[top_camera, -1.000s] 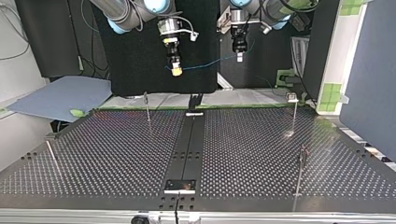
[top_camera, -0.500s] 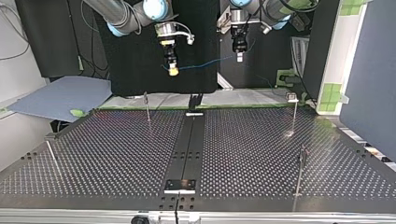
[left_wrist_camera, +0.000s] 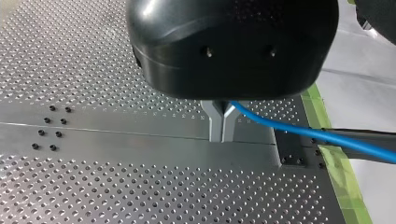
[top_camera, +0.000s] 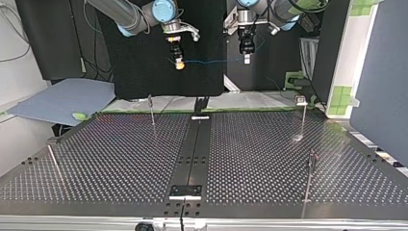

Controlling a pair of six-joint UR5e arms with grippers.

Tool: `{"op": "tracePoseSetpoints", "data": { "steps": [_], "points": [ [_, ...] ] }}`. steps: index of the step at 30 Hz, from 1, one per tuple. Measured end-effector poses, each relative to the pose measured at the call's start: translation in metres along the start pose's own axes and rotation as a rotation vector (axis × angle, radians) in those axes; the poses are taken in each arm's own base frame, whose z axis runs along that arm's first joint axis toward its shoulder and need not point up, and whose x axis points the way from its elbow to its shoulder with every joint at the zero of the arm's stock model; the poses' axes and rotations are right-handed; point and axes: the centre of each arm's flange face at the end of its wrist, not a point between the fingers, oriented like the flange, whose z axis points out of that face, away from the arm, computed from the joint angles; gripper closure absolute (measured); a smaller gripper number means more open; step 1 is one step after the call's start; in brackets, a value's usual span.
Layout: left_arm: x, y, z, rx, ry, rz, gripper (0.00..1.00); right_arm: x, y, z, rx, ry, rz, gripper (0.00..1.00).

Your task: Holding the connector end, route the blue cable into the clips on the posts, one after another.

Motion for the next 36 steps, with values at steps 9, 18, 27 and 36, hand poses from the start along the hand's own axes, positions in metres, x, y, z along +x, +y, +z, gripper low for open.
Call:
{"op": "tracePoseSetpoints", "data": {
  "steps": [9, 18, 27, 36],
  "points": [
    [-0.014, 0.001, 0.003, 0.004, 0.0, 0.039, 1.0, 0.012, 0.008, 0.0, -0.019, -0.011, 0.04, 1.0],
    [-0.038, 0.01, 0.005, -0.031, -0.001, 0.022, 1.0, 0.06, 0.009, 0.006, 0.027, 0.041, 0.129, 1.0],
    [-0.062, 0.015, 0.003, -0.043, 0.0, 0.023, 1.0, 0.128, 0.005, 0.021, 0.104, 0.129, 0.168, 1.0],
    [-0.097, 0.018, 0.015, -0.076, -0.029, 0.011, 1.0, 0.206, 0.005, 0.028, 0.183, 0.25, 0.211, 1.0]
  ]
}}
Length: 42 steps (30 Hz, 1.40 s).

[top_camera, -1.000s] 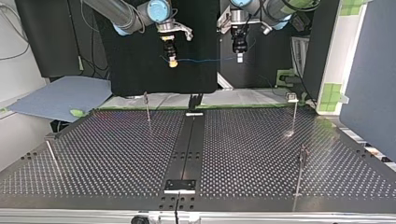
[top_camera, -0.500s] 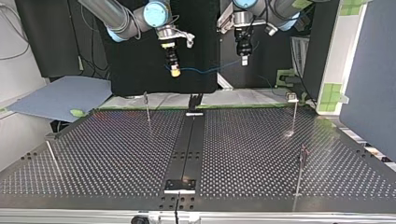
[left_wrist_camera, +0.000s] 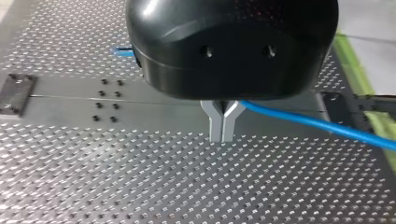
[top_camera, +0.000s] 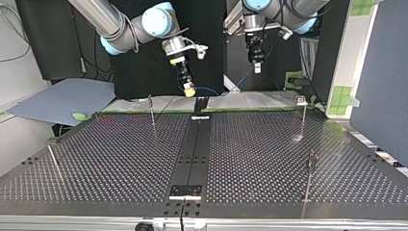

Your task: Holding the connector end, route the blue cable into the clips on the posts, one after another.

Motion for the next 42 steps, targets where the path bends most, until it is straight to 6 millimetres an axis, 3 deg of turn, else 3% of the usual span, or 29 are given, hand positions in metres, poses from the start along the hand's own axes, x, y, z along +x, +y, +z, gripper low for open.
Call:
{"op": "tracePoseSetpoints", "data": {
  "steps": [12, 27, 36, 42],
  "points": [
    [-0.062, 0.001, 0.029, -0.059, -0.077, -0.102, 1.0, 0.075, -0.008, 0.011, 0.056, 0.113, 0.016, 1.0],
    [-0.166, 0.018, 0.054, -0.155, -0.202, -0.279, 1.0, 0.08, -0.007, 0.016, 0.039, 0.113, 0.018, 1.0],
    [-0.204, 0.034, 0.053, -0.161, -0.249, -0.321, 1.0, 0.093, -0.019, 0.024, 0.084, 0.12, 0.016, 1.0],
    [-0.214, 0.037, 0.058, -0.135, -0.265, -0.317, 1.0, 0.101, -0.032, 0.031, 0.107, 0.114, -0.005, 1.0]
  ]
}}
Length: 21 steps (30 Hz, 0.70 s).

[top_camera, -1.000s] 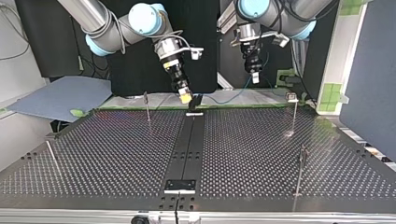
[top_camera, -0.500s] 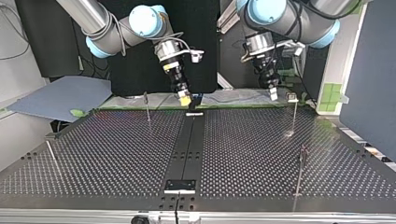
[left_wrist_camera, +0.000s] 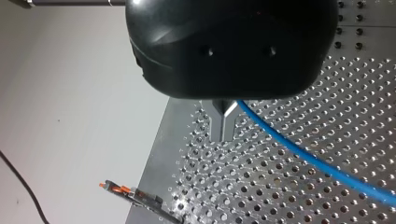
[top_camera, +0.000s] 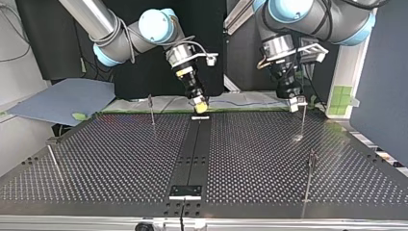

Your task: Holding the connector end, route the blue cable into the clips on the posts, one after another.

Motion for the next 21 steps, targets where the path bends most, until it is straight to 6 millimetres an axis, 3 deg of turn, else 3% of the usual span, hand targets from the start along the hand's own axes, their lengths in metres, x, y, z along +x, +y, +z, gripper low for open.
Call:
{"op": "tracePoseSetpoints", "data": {
  "steps": [12, 21],
  "points": [
    [-0.025, -0.001, 0.018, -0.01, -0.002, 0.067, 1.0, 0.034, -0.027, 0.017, 0.035, -0.001, -0.007, 1.0],
    [-0.03, 0.006, 0.022, -0.04, 0.009, 0.088, 1.0, 0.067, -0.044, 0.031, 0.054, 0.026, 0.008, 1.0]
  ]
}}
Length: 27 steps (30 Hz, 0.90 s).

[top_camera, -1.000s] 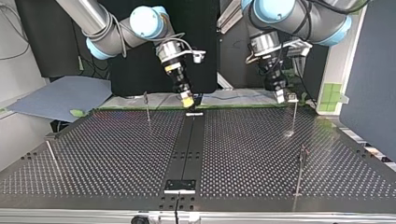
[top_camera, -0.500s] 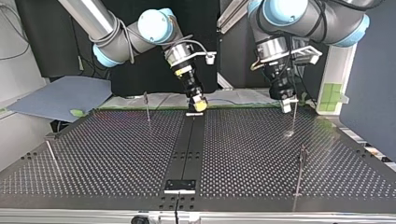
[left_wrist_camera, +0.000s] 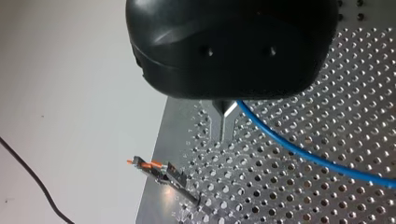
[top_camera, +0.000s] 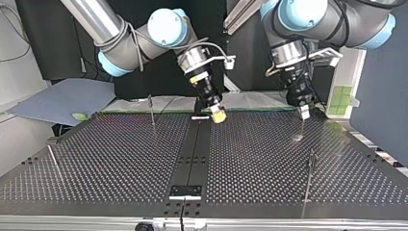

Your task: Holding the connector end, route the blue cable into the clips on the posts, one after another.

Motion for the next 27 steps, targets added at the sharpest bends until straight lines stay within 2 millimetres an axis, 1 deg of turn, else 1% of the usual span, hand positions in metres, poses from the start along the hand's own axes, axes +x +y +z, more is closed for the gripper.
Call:
{"op": "tracePoseSetpoints", "data": {
  "steps": [5, 9, 16, 21, 27],
  "points": [
    [-0.007, -0.001, 0.006, -0.002, 0.001, 0.013, 1.0, 0.015, -0.008, 0.006, 0.007, 0.016, 0.012, 1.0],
    [-0.018, -0.004, 0.013, 0.005, -0.001, 0.015, 1.0, 0.024, -0.014, 0.013, 0.014, 0.034, 0.026, 1.0],
    [-0.038, -0.007, 0.026, 0.001, -0.006, 0.017, 1.0, 0.019, -0.03, 0.025, 0.024, 0.011, 0.034, 1.0],
    [-0.051, -0.004, 0.035, -0.016, -0.021, 0.017, 1.0, 0.025, -0.037, 0.033, 0.026, 0.017, 0.045, 1.0],
    [-0.057, 0.0, 0.046, -0.023, -0.035, 0.018, 1.0, 0.03, -0.041, 0.042, 0.028, 0.008, 0.051, 1.0]
  ]
}}
